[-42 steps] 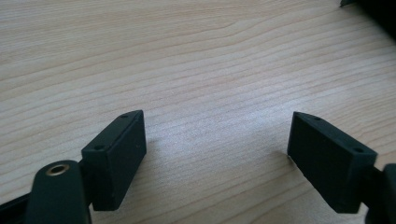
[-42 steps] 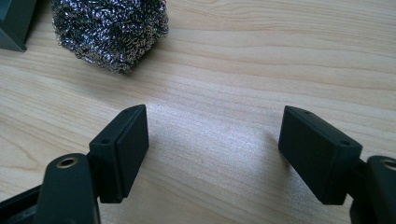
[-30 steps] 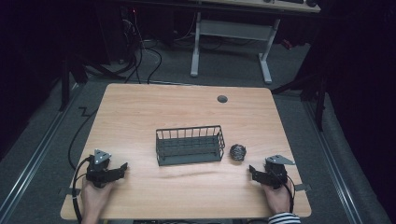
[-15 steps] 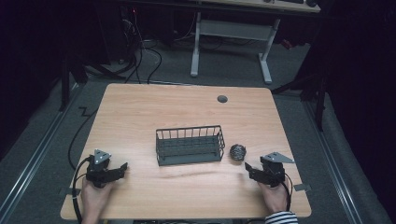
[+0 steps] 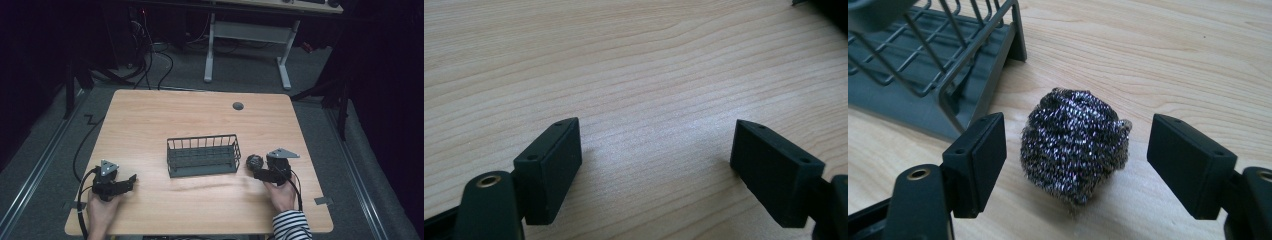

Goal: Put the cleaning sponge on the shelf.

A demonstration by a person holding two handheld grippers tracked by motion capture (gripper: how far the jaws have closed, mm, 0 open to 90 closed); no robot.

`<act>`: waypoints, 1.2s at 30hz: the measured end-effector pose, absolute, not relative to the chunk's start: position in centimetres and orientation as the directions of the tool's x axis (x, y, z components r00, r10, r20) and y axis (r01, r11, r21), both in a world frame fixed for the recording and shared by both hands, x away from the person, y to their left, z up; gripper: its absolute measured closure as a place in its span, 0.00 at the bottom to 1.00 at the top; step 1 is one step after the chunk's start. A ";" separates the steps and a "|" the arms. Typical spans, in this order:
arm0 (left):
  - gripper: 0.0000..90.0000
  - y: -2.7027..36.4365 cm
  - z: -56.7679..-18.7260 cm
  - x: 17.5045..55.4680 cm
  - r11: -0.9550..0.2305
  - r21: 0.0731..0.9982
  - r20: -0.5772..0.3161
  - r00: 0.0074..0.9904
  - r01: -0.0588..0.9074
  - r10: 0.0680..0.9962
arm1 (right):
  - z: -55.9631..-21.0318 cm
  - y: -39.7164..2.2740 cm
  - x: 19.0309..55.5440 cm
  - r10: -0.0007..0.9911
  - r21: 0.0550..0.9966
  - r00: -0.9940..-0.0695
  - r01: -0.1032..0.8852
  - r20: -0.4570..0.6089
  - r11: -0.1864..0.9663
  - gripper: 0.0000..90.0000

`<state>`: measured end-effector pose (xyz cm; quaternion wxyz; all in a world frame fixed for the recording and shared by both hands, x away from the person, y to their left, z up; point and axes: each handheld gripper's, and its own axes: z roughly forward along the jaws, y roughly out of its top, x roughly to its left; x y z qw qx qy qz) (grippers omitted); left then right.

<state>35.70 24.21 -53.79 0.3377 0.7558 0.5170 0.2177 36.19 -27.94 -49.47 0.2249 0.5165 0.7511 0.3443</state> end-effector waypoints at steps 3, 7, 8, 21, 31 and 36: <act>0.23 24.2 -53.8 35.7 -0.237 0.736 -0.021 0.371 0.634 0.928 | -49.9 -27.7 36.9 0.932 0.738 -0.362 0.633 0.016 0.234 0.26; 0.23 24.2 -53.8 35.7 -0.237 0.736 -0.020 0.370 0.634 0.929 | -50.4 -27.6 37.3 0.932 0.730 -0.361 0.641 0.015 0.237 0.27; 0.23 24.2 -53.8 35.7 -0.238 0.735 -0.020 0.371 0.635 0.929 | -50.5 -27.6 37.4 0.931 0.728 -0.365 0.642 0.016 0.239 0.28; 0.23 24.2 -53.8 35.7 -0.240 0.734 -0.017 0.372 0.635 0.928 | -51.0 -27.3 37.7 0.927 0.717 -0.375 0.650 0.013 0.253 0.39; 0.23 24.2 -53.8 35.7 -0.241 0.734 -0.017 0.372 0.635 0.928 | -50.6 -27.1 37.2 0.926 0.733 -0.377 0.626 -0.017 0.268 0.43; 0.23 24.2 -53.8 35.7 -0.240 0.735 -0.017 0.371 0.634 0.928 | -50.1 -27.3 36.9 0.924 0.748 -0.383 0.610 -0.008 0.260 0.44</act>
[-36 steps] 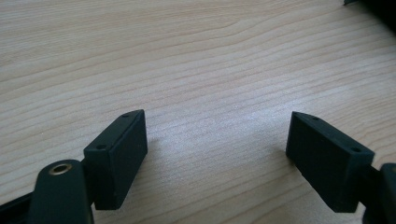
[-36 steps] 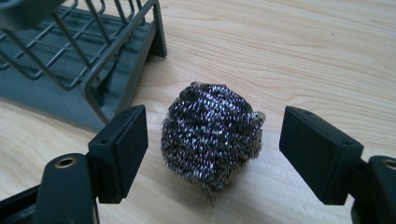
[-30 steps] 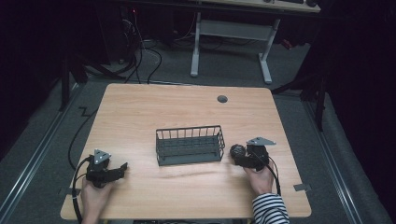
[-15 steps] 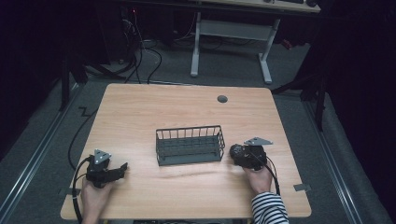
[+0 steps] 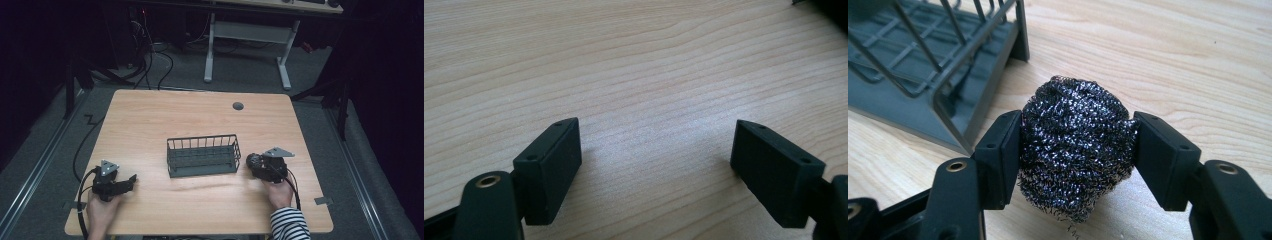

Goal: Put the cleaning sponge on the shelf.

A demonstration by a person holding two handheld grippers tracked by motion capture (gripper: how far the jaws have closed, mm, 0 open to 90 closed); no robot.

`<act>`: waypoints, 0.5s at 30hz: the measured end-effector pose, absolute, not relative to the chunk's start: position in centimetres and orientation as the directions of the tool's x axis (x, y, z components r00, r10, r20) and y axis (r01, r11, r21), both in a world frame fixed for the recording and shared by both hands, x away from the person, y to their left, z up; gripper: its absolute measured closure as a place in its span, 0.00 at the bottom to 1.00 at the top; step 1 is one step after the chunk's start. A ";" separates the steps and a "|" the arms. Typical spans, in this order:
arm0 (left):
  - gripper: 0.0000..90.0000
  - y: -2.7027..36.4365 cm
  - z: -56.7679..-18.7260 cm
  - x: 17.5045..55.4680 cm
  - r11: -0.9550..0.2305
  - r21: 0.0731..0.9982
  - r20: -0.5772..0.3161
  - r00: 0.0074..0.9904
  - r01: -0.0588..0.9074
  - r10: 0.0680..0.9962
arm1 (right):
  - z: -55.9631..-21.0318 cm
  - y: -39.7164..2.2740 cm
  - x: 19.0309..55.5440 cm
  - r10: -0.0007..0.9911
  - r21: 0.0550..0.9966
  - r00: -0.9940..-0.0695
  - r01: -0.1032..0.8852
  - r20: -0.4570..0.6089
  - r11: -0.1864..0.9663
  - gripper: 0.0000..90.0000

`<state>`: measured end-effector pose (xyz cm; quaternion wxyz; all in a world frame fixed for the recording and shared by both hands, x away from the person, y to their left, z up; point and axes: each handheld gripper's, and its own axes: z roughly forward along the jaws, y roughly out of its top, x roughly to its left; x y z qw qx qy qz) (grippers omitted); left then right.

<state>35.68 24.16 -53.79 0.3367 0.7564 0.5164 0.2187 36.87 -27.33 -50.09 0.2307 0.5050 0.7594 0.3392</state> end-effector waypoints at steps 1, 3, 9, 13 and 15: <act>0.23 24.2 -53.8 35.7 -0.240 0.735 -0.017 0.371 0.634 0.929 | -49.9 -27.5 36.8 0.921 0.754 -0.389 0.603 -0.008 0.261 0.44; 0.23 24.1 -53.8 35.7 -0.240 0.735 -0.017 0.371 0.634 0.929 | -49.6 -27.6 36.5 0.922 0.757 -0.388 0.603 0.003 0.251 0.44; 0.23 24.1 -53.8 35.7 -0.239 0.735 -0.017 0.371 0.634 0.929 | -48.9 -28.2 35.8 0.913 0.763 -0.409 0.596 0.019 0.251 0.45; 0.23 24.1 -53.8 35.7 -0.240 0.735 -0.017 0.371 0.634 0.928 | -48.4 -28.8 35.4 0.905 0.773 -0.424 0.589 0.046 0.236 0.45; 0.23 24.1 -53.8 35.7 -0.240 0.735 -0.017 0.371 0.634 0.928 | -48.0 -29.1 35.3 0.902 0.778 -0.429 0.584 0.056 0.230 0.45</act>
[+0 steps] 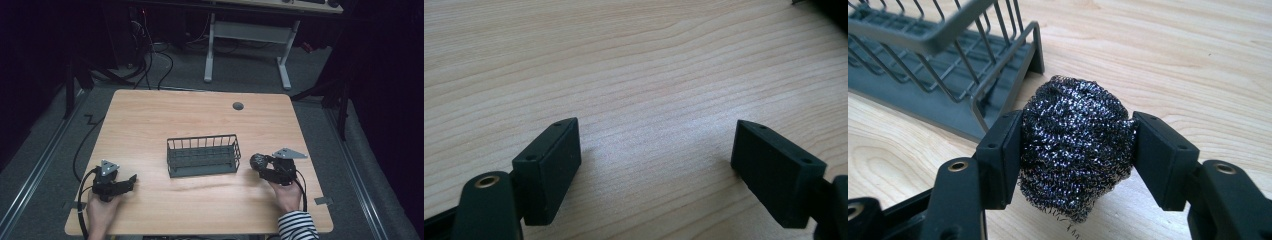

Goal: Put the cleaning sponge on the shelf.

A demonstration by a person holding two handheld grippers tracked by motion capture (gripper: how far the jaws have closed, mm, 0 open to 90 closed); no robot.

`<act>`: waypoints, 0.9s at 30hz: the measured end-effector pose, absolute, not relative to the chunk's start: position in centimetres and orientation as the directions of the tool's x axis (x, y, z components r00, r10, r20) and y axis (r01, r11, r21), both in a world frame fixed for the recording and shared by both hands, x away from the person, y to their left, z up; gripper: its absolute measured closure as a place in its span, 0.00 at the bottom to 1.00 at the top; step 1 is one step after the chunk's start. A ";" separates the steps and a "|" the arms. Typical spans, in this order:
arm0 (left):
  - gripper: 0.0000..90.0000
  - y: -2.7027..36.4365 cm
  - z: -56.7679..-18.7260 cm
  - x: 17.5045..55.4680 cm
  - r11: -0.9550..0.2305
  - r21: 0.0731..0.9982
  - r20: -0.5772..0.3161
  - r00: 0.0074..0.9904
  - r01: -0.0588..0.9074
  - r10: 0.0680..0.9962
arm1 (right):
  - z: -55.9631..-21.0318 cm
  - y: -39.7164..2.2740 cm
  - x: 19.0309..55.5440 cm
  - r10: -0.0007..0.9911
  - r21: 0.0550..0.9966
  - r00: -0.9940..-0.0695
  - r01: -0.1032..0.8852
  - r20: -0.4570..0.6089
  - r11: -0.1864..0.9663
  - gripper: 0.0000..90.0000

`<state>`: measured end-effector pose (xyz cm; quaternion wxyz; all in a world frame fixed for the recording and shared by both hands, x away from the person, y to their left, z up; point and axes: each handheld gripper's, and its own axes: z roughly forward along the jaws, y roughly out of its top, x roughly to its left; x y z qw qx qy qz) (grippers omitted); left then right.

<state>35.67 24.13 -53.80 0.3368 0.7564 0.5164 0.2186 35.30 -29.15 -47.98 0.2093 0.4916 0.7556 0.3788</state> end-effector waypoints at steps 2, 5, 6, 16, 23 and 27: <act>0.23 24.1 -53.8 35.7 -0.240 0.735 -0.017 0.371 0.634 0.928 | -47.5 -29.4 35.1 0.900 0.783 -0.431 0.582 0.068 0.219 0.45; 0.23 24.1 -53.8 35.7 -0.240 0.735 -0.017 0.371 0.634 0.928 | -46.7 -29.7 34.9 0.894 0.790 -0.441 0.574 0.075 0.217 0.45; 0.23 24.1 -53.8 35.7 -0.240 0.735 -0.017 0.371 0.634 0.928 | -46.7 -29.7 34.9 0.894 0.790 -0.441 0.574 0.075 0.217 0.45; 0.23 24.1 -53.8 35.7 -0.240 0.735 -0.018 0.371 0.635 0.928 | -44.4 -29.7 34.3 0.872 0.823 -0.479 0.531 0.097 0.200 0.45; 0.23 24.2 -53.8 35.7 -0.238 0.734 -0.021 0.372 0.636 0.928 | -42.8 -29.0 34.5 0.857 0.836 -0.510 0.499 0.070 0.229 0.45; 0.23 24.2 -53.8 35.7 -0.239 0.734 -0.020 0.372 0.635 0.928 | -42.3 -28.8 34.7 0.853 0.839 -0.517 0.493 0.071 0.229 0.45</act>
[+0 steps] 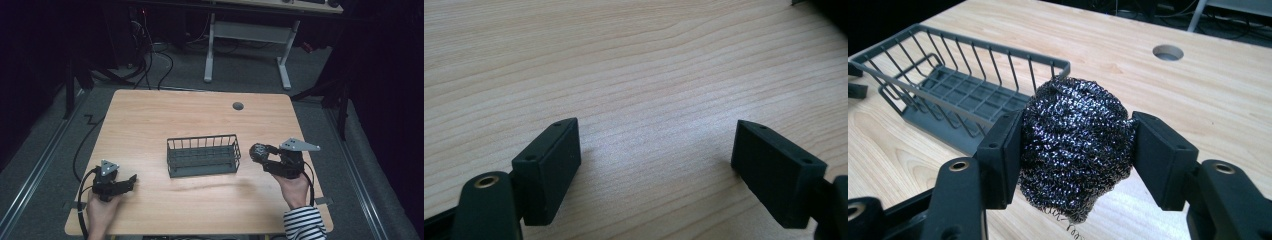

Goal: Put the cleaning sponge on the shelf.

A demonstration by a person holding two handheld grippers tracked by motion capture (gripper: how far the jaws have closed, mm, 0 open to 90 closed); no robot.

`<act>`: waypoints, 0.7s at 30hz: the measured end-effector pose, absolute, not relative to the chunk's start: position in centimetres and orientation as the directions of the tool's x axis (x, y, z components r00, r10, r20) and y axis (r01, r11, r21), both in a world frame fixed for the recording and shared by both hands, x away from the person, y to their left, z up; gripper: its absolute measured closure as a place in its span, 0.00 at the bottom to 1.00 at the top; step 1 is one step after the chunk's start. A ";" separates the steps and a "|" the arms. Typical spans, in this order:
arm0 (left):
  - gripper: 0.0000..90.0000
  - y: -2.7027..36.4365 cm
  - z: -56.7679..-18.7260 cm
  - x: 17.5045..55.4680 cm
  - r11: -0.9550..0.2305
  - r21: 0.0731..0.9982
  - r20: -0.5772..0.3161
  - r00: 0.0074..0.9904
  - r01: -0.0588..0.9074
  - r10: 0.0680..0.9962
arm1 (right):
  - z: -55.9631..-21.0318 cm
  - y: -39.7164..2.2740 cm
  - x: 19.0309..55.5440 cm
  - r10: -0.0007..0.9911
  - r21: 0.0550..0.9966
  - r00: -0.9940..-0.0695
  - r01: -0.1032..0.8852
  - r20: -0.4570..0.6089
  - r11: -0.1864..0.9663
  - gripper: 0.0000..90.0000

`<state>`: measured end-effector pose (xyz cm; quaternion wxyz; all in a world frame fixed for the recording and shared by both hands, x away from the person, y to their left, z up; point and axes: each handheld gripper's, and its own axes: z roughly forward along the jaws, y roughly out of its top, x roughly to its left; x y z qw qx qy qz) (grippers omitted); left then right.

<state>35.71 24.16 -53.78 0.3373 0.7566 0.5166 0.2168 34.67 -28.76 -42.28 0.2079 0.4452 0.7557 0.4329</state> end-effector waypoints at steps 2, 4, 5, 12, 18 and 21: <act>0.23 24.2 -53.8 35.7 -0.239 0.734 -0.021 0.372 0.635 0.928 | -42.1 -28.7 34.7 0.851 0.843 -0.520 0.487 0.069 0.229 0.45; 0.23 24.2 -53.8 35.7 -0.239 0.734 -0.020 0.372 0.635 0.928 | -41.7 -28.6 34.7 0.849 0.844 -0.523 0.484 0.070 0.229 0.45; 0.23 24.1 -53.8 35.7 -0.240 0.735 -0.020 0.374 0.634 0.927 | -41.5 -28.6 34.8 0.846 0.845 -0.529 0.481 0.068 0.233 0.45; 0.22 24.1 -53.8 35.7 -0.248 0.735 -0.018 0.383 0.631 0.924 | -40.4 -28.2 35.2 0.828 0.848 -0.555 0.473 0.076 0.238 0.45; 0.22 24.1 -53.8 35.7 -0.248 0.735 -0.017 0.383 0.631 0.924 | -39.3 -27.1 35.4 0.811 0.859 -0.582 0.441 0.053 0.261 0.45; 0.22 24.1 -53.8 35.7 -0.248 0.734 -0.019 0.383 0.632 0.923 | -38.9 -26.6 35.6 0.803 0.860 -0.594 0.434 0.050 0.268 0.45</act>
